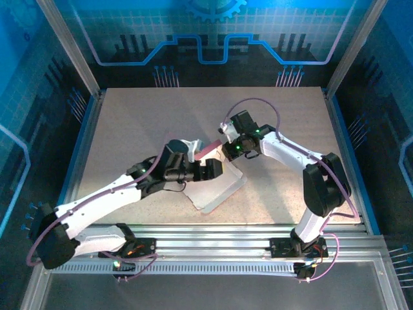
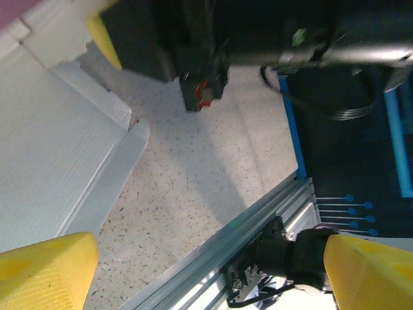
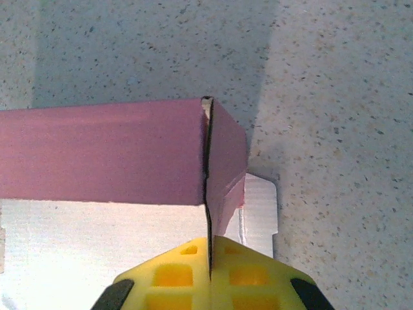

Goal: Fold the paper box

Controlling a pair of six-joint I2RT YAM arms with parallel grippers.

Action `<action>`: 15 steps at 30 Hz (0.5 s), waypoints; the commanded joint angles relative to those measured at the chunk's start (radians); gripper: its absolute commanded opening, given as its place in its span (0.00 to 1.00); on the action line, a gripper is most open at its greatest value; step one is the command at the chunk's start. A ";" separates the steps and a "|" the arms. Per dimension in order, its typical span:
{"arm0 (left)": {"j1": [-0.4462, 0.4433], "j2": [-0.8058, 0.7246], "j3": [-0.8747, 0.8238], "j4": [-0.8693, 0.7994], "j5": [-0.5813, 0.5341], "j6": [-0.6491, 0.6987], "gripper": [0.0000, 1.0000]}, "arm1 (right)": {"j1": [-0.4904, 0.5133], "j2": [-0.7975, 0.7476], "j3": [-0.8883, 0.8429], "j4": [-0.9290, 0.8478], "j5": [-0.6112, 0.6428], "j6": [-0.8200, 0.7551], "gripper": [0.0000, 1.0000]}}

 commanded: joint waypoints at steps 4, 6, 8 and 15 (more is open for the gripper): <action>0.112 -0.081 0.104 -0.235 0.017 0.096 0.91 | 0.053 0.065 0.031 -0.122 0.008 -0.054 0.02; 0.155 -0.079 0.115 -0.293 -0.030 0.131 0.92 | 0.056 0.068 0.037 -0.124 -0.002 -0.058 0.03; 0.215 -0.069 0.099 -0.303 -0.013 0.132 0.91 | 0.061 0.069 0.045 -0.130 -0.009 -0.063 0.03; 0.337 0.048 0.043 -0.132 0.093 0.177 0.93 | 0.074 0.071 0.068 -0.161 -0.020 -0.086 0.04</action>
